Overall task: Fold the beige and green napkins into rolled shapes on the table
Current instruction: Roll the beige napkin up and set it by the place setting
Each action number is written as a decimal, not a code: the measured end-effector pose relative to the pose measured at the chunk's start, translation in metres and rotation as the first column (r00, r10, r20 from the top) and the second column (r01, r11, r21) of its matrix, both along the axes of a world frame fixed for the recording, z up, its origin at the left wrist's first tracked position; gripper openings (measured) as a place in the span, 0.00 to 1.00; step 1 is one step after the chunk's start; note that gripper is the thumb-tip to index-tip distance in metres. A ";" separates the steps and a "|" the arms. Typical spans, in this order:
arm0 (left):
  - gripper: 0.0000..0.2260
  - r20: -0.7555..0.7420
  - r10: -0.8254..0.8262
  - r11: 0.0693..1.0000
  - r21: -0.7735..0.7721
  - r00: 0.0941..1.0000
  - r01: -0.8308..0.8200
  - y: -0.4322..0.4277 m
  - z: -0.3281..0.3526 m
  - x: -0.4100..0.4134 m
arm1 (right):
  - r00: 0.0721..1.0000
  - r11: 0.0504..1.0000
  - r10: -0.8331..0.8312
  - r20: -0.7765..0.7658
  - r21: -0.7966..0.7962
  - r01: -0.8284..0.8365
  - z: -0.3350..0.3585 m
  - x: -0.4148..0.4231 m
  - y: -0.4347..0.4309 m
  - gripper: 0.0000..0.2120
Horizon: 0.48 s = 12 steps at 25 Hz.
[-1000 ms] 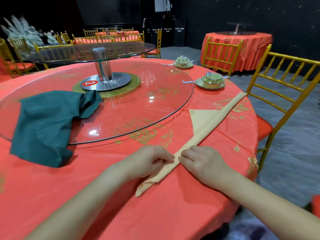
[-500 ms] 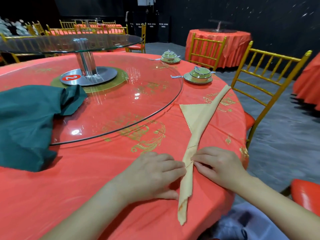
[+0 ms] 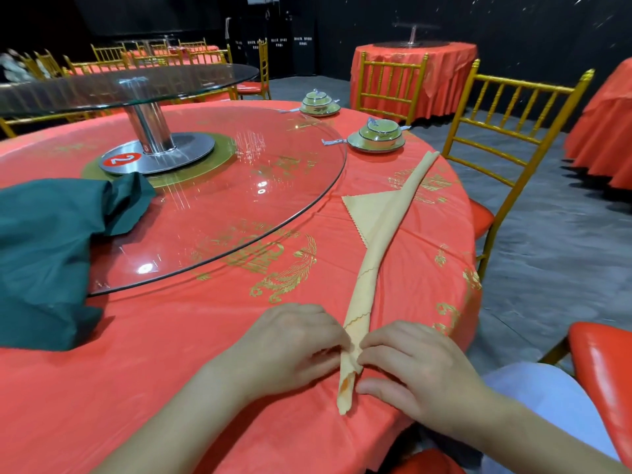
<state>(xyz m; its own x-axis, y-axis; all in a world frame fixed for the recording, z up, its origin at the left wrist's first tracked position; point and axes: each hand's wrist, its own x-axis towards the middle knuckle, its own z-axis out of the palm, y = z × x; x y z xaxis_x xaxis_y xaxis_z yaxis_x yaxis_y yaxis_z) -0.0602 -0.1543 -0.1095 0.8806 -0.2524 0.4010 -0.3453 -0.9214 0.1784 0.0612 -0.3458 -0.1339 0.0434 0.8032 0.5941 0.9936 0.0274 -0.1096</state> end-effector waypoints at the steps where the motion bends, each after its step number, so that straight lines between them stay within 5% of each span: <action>1: 0.06 -0.051 0.011 0.998 -0.067 0.999 -0.015 0.001 0.001 -0.001 | 0.999 1.000 -0.021 -0.042 -0.006 0.021 -0.001 -0.003 0.000 0.13; 8: 0.12 -0.292 0.052 0.867 -0.462 0.955 -0.188 0.000 -0.001 0.004 | 0.891 0.979 -0.167 -0.422 0.034 0.200 -0.011 -0.016 0.012 0.11; 12: 0.19 -0.330 0.182 0.846 -0.428 0.926 -0.319 -0.007 -0.005 0.009 | 0.782 0.953 -0.224 -0.581 0.036 0.300 -0.007 -0.019 0.017 0.09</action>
<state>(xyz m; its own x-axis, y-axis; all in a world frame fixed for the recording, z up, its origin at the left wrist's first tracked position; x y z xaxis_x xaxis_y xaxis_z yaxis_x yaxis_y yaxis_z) -0.0516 -0.1610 -0.1145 0.9767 0.1483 0.1550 0.0097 -0.7525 0.6585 0.0418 -0.3284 -0.1407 0.5992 0.6357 0.4867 0.7255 -0.1742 -0.6658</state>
